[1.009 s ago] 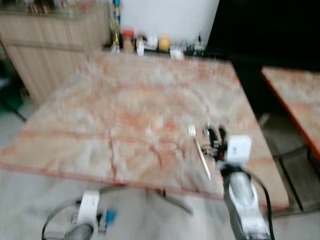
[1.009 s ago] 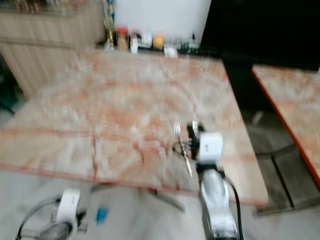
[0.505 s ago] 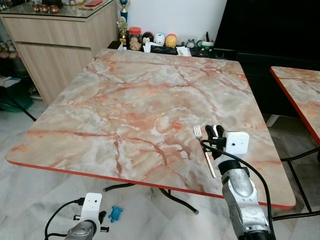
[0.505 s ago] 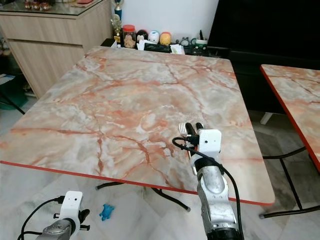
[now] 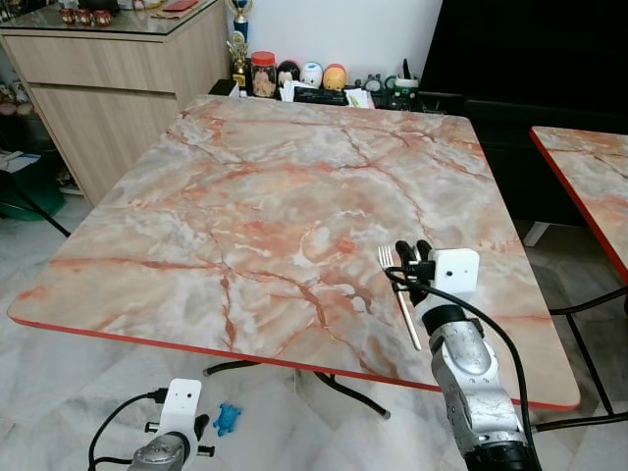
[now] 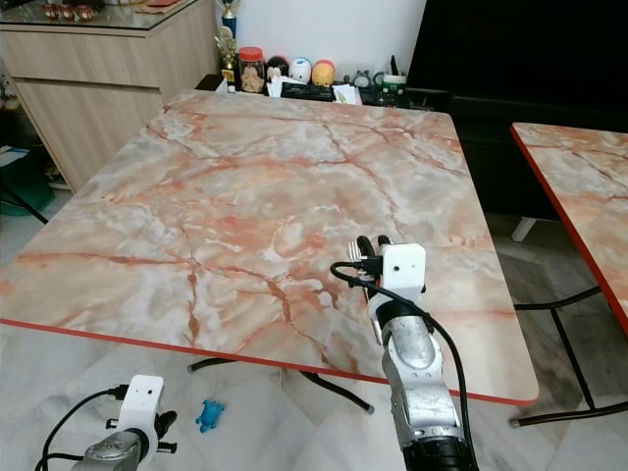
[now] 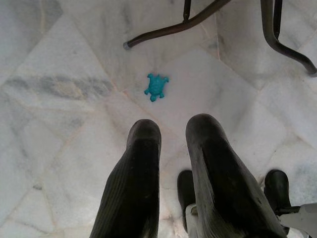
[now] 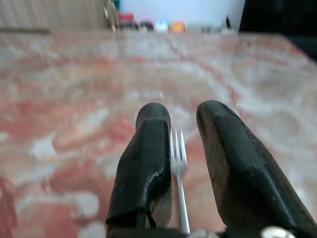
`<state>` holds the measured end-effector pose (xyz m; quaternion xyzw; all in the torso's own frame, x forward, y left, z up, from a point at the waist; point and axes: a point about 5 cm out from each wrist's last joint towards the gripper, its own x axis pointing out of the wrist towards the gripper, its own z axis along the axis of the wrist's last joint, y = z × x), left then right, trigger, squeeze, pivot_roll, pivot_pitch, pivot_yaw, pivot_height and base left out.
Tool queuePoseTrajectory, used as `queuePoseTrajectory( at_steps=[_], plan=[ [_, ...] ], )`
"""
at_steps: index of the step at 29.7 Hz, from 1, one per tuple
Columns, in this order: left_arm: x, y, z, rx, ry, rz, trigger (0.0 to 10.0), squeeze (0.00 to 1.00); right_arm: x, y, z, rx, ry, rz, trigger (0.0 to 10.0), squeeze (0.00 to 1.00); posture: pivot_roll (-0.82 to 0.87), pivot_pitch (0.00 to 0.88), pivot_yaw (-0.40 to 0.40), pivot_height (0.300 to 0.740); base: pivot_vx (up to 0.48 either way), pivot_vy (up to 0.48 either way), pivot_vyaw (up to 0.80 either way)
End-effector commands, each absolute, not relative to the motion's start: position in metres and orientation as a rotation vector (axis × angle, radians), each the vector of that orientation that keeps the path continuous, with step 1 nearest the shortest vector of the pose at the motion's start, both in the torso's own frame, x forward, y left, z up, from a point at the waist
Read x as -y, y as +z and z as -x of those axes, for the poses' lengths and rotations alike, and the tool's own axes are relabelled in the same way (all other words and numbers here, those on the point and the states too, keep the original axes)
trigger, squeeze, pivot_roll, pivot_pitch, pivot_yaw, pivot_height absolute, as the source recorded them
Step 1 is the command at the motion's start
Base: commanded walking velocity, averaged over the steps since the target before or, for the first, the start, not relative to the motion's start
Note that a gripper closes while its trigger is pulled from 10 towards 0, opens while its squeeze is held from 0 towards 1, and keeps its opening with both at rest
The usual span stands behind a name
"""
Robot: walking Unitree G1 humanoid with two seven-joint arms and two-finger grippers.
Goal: Setting the table
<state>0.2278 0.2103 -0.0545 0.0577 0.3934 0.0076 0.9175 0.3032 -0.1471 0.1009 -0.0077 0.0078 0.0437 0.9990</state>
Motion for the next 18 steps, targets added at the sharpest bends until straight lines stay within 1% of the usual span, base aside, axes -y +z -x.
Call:
queuePoseTrajectory(
  at_steps=[1, 3, 4, 5, 6, 10, 14, 18],
  plan=[
    [-0.209, -0.058, -0.223, -0.835, 0.004, -0.121, 10.0, 0.00, 0.148, 0.097, -0.301, -0.049, 0.080, 0.028, 10.0, 0.00, 0.07, 0.000, -0.033, 0.740, 0.000, 0.000, 0.00],
    [-0.209, -0.058, -0.223, -0.836, 0.005, -0.124, 10.0, 0.00, 0.148, 0.093, -0.300, -0.074, 0.076, 0.021, 10.0, 0.00, 0.07, 0.000, -0.032, 0.740, 0.000, 0.000, 0.00],
    [-0.210, -0.058, -0.223, -0.836, 0.006, -0.124, 10.0, 0.00, 0.148, 0.089, -0.299, -0.105, 0.070, 0.020, 10.0, 0.04, 0.07, 0.000, -0.031, 0.740, 0.000, 0.000, 0.00],
    [-0.210, -0.058, -0.223, -0.836, 0.007, -0.125, 10.0, 0.00, 0.148, 0.087, -0.299, -0.120, 0.064, 0.018, 10.0, 0.04, 0.07, 0.000, -0.031, 0.740, 0.000, 0.000, 0.00],
    [-0.210, -0.058, -0.223, -0.836, 0.006, -0.125, 10.0, 0.00, 0.148, 0.085, -0.300, -0.137, 0.056, 0.002, 10.0, 1.00, 0.07, 0.000, -0.031, 0.740, 0.000, 0.000, 0.00],
    [-0.210, -0.058, -0.223, -0.837, 0.007, -0.124, 10.0, 0.00, 0.144, 0.080, -0.305, -0.185, 0.062, -0.026, 10.0, 1.00, 0.07, 0.000, -0.029, 0.740, 0.000, 0.000, 0.00],
    [-0.210, -0.058, -0.223, -0.838, 0.007, -0.123, 10.0, 0.00, 0.136, 0.082, -0.319, -0.226, 0.076, -0.059, 10.0, 1.00, 0.07, 0.000, -0.025, 0.740, 0.000, 0.000, 0.00],
    [-0.210, -0.058, -0.223, -0.840, 0.006, -0.124, 10.0, 0.00, 0.131, 0.084, -0.333, -0.265, 0.082, -0.049, 10.0, 1.00, 0.08, 0.000, -0.026, 0.740, 0.000, 0.000, 0.00]
  ],
)
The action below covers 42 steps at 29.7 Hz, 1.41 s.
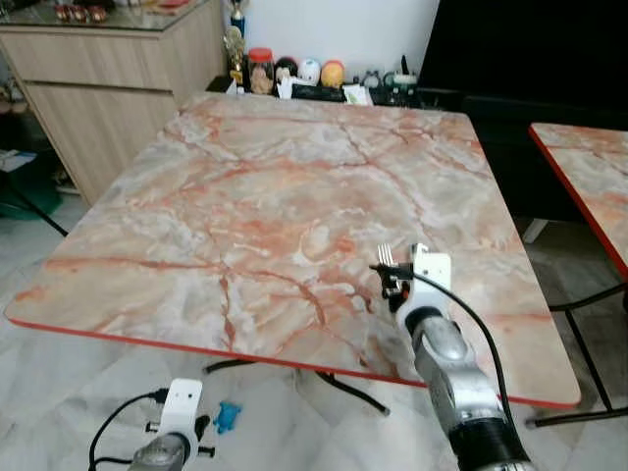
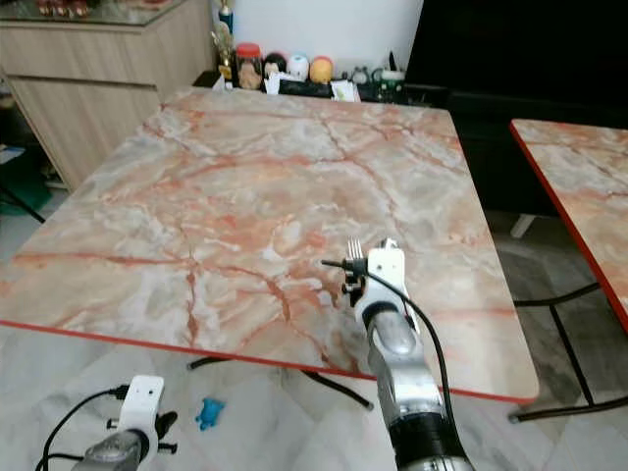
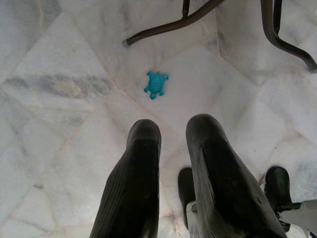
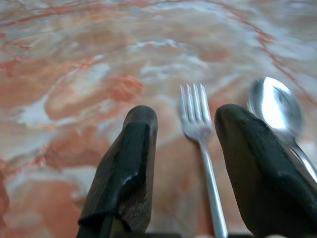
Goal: Setting the table
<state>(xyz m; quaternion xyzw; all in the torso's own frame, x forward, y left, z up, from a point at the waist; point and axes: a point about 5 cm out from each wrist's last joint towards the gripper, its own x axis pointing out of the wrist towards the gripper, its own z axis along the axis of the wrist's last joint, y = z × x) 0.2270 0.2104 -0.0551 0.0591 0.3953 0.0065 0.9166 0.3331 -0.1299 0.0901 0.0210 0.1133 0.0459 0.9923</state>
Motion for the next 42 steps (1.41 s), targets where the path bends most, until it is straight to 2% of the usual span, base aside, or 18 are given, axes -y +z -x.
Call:
queuePoseTrajectory(
  at_steps=[1, 4, 5, 6, 7, 20, 42],
  plan=[
    [-0.210, -0.058, -0.222, -0.840, 0.007, -0.124, 10.0, 0.00, 0.127, 0.089, -0.340, -0.263, 0.089, -0.053, 10.0, 1.00, 0.09, 0.000, -0.027, 0.740, 0.000, 0.000, 0.00],
    [-0.210, -0.058, -0.222, -0.840, 0.007, -0.124, 10.0, 0.00, 0.125, 0.092, -0.343, -0.265, 0.093, -0.055, 10.0, 1.00, 0.09, 0.000, -0.028, 0.740, 0.000, 0.000, 0.00],
    [-0.210, -0.058, -0.222, -0.840, 0.007, -0.125, 10.0, 0.00, 0.123, 0.092, -0.346, -0.274, 0.100, -0.045, 10.0, 0.69, 0.09, 0.000, -0.029, 0.740, 0.000, 0.000, 0.00],
    [-0.210, -0.059, -0.222, -0.840, 0.006, -0.125, 10.0, 0.00, 0.121, 0.092, -0.348, -0.280, 0.105, -0.038, 10.0, 0.69, 0.09, 0.000, -0.029, 0.740, 0.000, 0.000, 0.00],
    [-0.210, -0.059, -0.222, -0.840, 0.006, -0.125, 10.0, 0.00, 0.121, 0.092, -0.351, -0.290, 0.103, -0.030, 10.0, 0.00, 0.09, 0.000, -0.030, 0.740, 0.000, 0.000, 0.00],
    [-0.209, -0.061, -0.219, -0.848, -0.003, -0.132, 10.0, 0.00, 0.141, 0.090, -0.351, -0.304, 0.030, -0.012, 10.0, 0.00, 0.08, 0.000, -0.031, 0.740, 0.000, 0.000, 0.00],
    [-0.210, -0.060, -0.221, -0.844, -0.015, -0.151, 10.0, 0.00, 0.144, 0.075, -0.347, -0.380, 0.031, -0.017, 10.0, 0.00, 0.09, 0.000, -0.027, 0.740, 0.000, 0.000, 0.00]
  ],
)
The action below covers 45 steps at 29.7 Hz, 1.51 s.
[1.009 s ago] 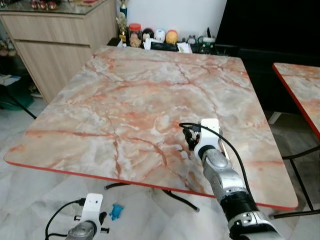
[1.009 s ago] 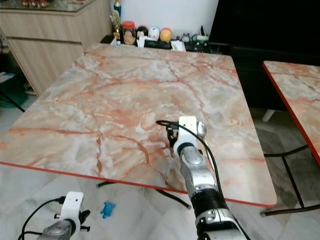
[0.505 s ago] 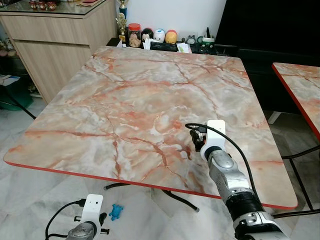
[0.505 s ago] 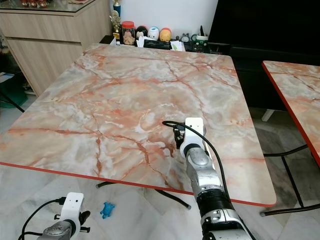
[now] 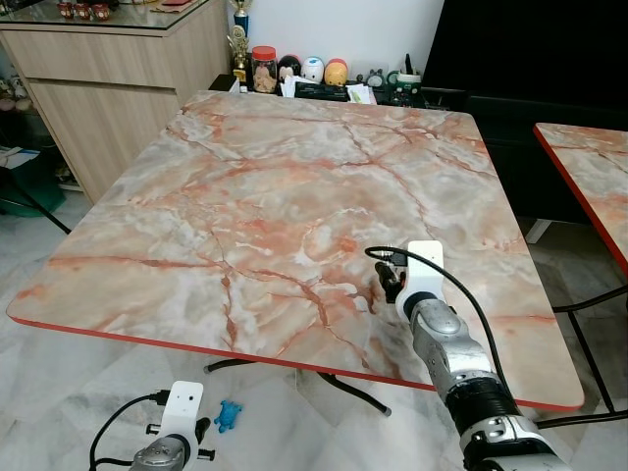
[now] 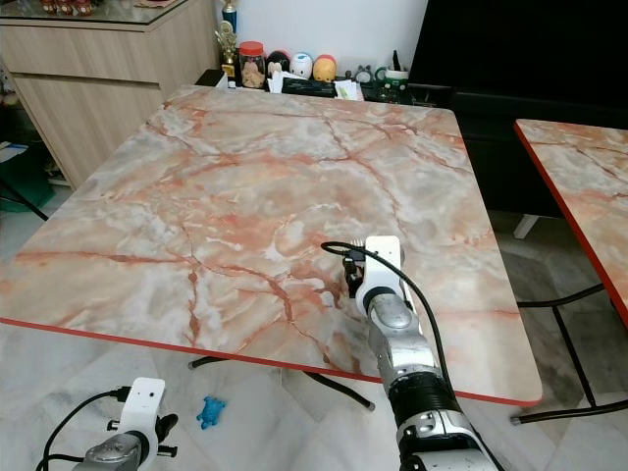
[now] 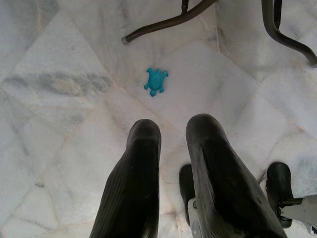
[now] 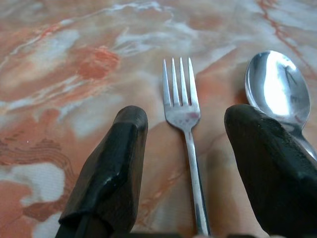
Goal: Setting the table
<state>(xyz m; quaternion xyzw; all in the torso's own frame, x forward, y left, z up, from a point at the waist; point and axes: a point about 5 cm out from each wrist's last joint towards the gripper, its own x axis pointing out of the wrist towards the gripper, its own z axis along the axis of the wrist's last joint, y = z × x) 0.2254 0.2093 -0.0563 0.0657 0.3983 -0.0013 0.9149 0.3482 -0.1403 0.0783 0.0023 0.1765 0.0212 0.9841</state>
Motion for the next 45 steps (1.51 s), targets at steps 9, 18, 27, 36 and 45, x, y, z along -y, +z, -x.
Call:
queuePoseTrajectory(
  at_steps=[9, 18, 27, 36, 45],
  plan=[
    [-0.209, -0.059, -0.222, -0.842, -0.017, -0.152, 10.0, 0.00, 0.146, 0.064, -0.342, -0.416, 0.019, -0.032, 10.0, 0.00, 0.10, 0.000, -0.027, 0.740, 0.000, 0.000, 0.00],
    [-0.209, -0.059, -0.222, -0.842, -0.017, -0.153, 10.0, 0.00, 0.147, 0.063, -0.341, -0.418, 0.016, -0.034, 10.0, 0.00, 0.10, 0.000, -0.027, 0.740, 0.000, 0.000, 0.00],
    [-0.210, -0.058, -0.223, -0.839, -0.021, -0.155, 10.0, 0.00, 0.145, 0.057, -0.338, -0.434, 0.024, -0.062, 0.0, 0.00, 0.10, 0.000, -0.024, 0.740, 0.000, 0.000, 0.00],
    [-0.209, -0.059, -0.222, -0.843, -0.025, -0.155, 10.0, 0.00, 0.145, 0.056, -0.337, -0.429, 0.028, -0.064, 0.0, 0.00, 0.10, 0.000, -0.024, 0.740, 0.000, 0.000, 0.00],
    [-0.208, -0.059, -0.222, -0.847, -0.023, -0.155, 10.0, 0.00, 0.143, 0.057, -0.338, -0.425, 0.036, -0.061, 0.0, 0.00, 0.10, 0.000, -0.025, 0.740, 0.000, 0.000, 0.00]
  ],
)
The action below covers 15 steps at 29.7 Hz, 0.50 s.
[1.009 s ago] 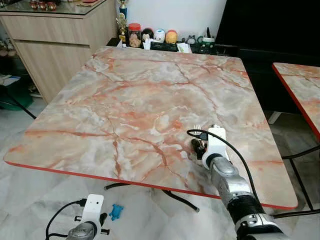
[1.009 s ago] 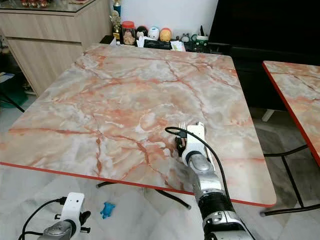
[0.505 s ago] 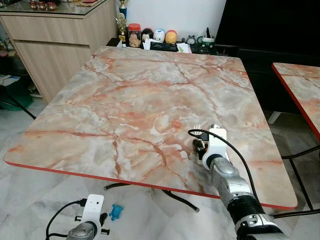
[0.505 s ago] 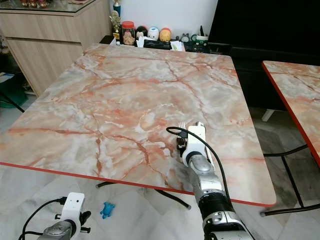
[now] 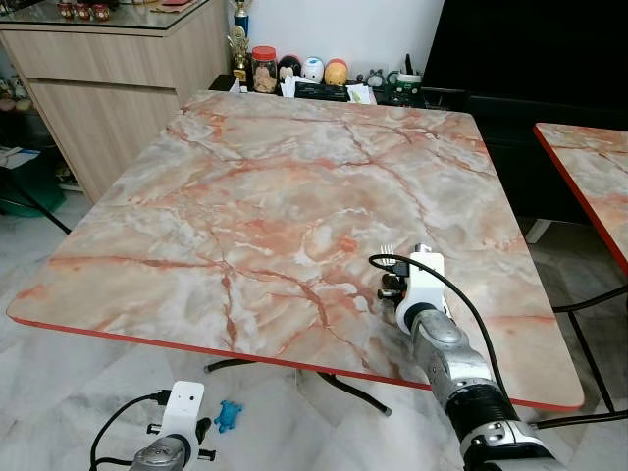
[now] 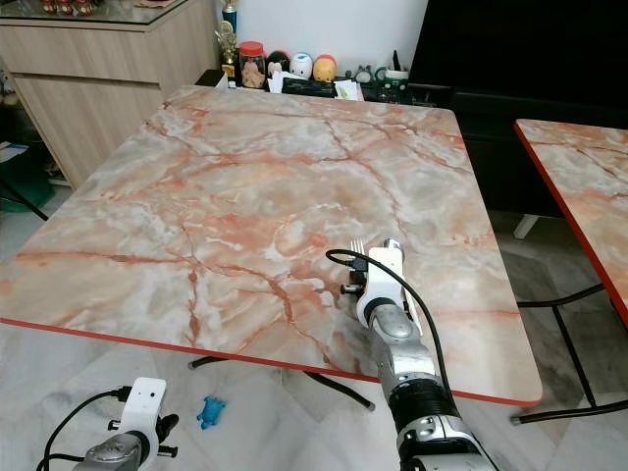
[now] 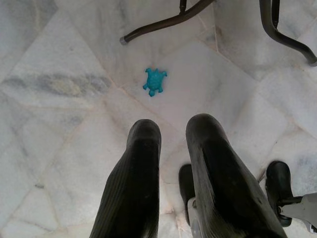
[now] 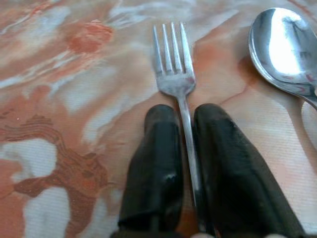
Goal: Setting the table
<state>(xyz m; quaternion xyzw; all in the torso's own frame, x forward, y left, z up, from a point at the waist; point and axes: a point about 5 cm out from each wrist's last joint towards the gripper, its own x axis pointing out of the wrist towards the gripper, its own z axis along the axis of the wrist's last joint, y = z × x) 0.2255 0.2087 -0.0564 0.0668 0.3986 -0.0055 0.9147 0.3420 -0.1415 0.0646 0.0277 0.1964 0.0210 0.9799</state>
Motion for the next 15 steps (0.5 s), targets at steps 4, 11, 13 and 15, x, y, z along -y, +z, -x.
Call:
queuePoseTrajectory(
  at_steps=[4, 11, 13, 15],
  plan=[
    [-0.2083, -0.0595, -0.2212, -0.848, -0.022, -0.156, 10.0, 0.00, 0.1412, 0.0571, -0.3376, -0.419, 0.043, -0.057, 0.0, 0.00, 0.10, 0.000, -0.026, 0.740, 0.000, 0.000, 0.00],
    [-0.2086, -0.0599, -0.2204, -0.849, -0.020, -0.157, 10.0, 0.00, 0.1390, 0.0593, -0.3384, -0.401, 0.052, -0.057, 0.0, 0.00, 0.10, 0.000, -0.027, 0.740, 0.000, 0.000, 0.00],
    [-0.2087, -0.0600, -0.2203, -0.849, -0.020, -0.157, 10.0, 0.00, 0.1388, 0.0597, -0.3385, -0.398, 0.054, -0.057, 0.0, 0.00, 0.10, 0.000, -0.027, 0.740, 0.000, 0.000, 0.00],
    [-0.2090, -0.0602, -0.2198, -0.850, -0.019, -0.159, 10.0, 0.00, 0.1382, 0.0610, -0.3390, -0.389, 0.058, -0.053, 0.0, 0.00, 0.10, 0.000, -0.028, 0.740, 0.000, 0.000, 0.00]
  ],
)
